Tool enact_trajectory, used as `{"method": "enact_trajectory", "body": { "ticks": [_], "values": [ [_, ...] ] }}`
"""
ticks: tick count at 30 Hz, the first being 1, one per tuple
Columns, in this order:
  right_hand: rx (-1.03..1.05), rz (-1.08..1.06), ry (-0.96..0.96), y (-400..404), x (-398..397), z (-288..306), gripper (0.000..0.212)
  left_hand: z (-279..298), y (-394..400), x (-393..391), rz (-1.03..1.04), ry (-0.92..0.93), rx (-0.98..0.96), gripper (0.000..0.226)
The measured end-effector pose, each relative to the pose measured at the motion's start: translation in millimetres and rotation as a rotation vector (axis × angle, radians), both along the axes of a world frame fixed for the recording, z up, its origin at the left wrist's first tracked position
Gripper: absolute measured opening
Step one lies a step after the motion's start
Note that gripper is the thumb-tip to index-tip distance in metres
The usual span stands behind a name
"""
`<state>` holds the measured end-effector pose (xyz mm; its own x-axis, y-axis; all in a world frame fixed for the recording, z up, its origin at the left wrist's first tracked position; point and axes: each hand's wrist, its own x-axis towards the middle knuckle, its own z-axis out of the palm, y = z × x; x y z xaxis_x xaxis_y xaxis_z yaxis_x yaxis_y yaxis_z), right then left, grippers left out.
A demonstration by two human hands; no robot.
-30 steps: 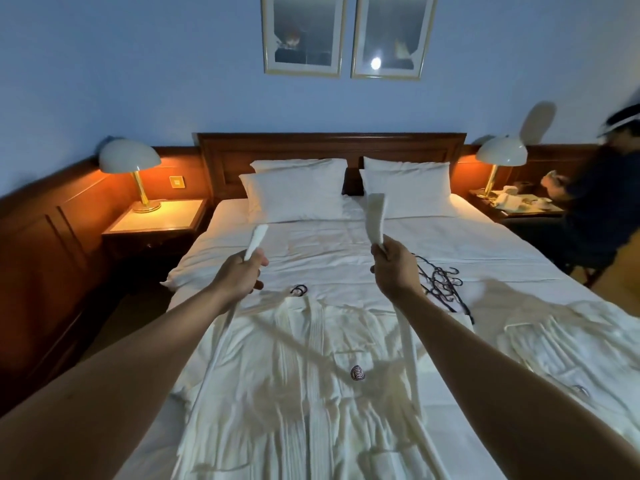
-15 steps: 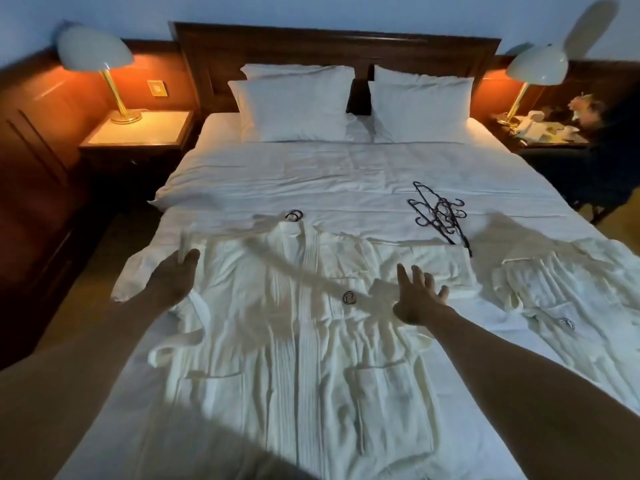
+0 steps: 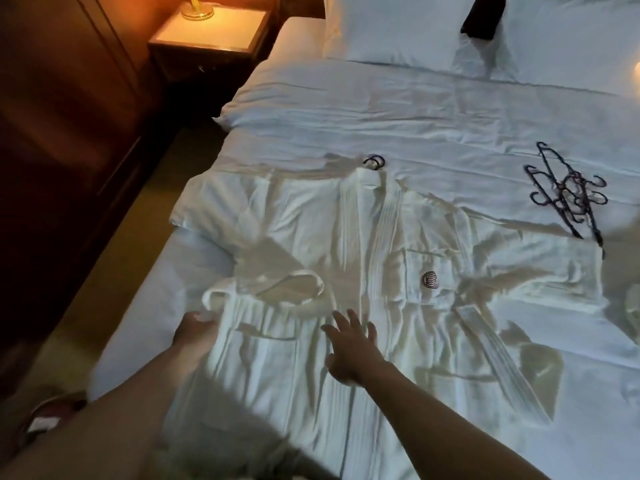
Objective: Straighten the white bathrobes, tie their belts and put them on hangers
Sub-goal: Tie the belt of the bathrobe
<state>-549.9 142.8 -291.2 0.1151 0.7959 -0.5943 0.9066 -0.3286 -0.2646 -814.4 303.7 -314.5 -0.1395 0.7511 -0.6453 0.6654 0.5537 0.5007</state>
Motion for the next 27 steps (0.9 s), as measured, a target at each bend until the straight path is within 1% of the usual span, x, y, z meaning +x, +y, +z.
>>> {"method": "enact_trajectory", "body": {
  "ticks": [2,4,7,9,12,13,15,17,18,19,21,23,25,27],
  "values": [
    [0.035,0.038,-0.036,18,-22,-14,0.069,-4,5,3,0.051,-0.031,0.009,0.027],
    [0.050,0.037,-0.074,37,-39,-27,0.073,-20,16,3,0.121,-0.068,0.001,0.028],
    [-0.008,-0.030,-0.087,56,-54,-48,0.077,-39,36,8,0.161,-0.110,0.020,0.038],
    [-0.068,-0.073,-0.106,63,-61,-62,0.076,-45,48,13,0.138,-0.115,0.057,0.037],
    [-0.113,-0.126,-0.125,67,-67,-75,0.076,-51,64,15,0.143,-0.065,0.069,0.022],
    [-0.124,-0.140,-0.122,68,-69,-77,0.076,-56,70,11,0.197,-0.078,0.053,0.020],
    [-0.149,-0.153,-0.118,69,-70,-78,0.077,-56,78,8,0.361,-0.189,-0.017,0.019],
    [-0.182,-0.154,-0.125,72,-68,-79,0.077,-57,88,3,0.558,-0.350,-0.090,0.033],
    [-0.195,-0.154,-0.125,72,-66,-79,0.077,-53,93,0,0.648,-0.412,-0.128,0.035],
    [-0.207,-0.157,-0.122,73,-66,-79,0.077,-50,99,-5,0.729,-0.443,-0.143,0.034],
    [-0.212,-0.157,-0.123,73,-64,-80,0.077,-44,112,-19,0.763,-0.417,-0.123,0.029],
    [-0.207,-0.154,-0.132,73,-66,-81,0.077,-42,121,-38,0.700,-0.351,-0.054,0.027],
    [-0.198,-0.154,-0.124,73,-66,-80,0.078,-44,122,-54,0.427,-0.197,0.042,0.024],
    [-0.185,-0.150,-0.099,74,-64,-77,0.080,-43,118,-62,0.102,-0.036,0.135,0.021]
  ]
}}
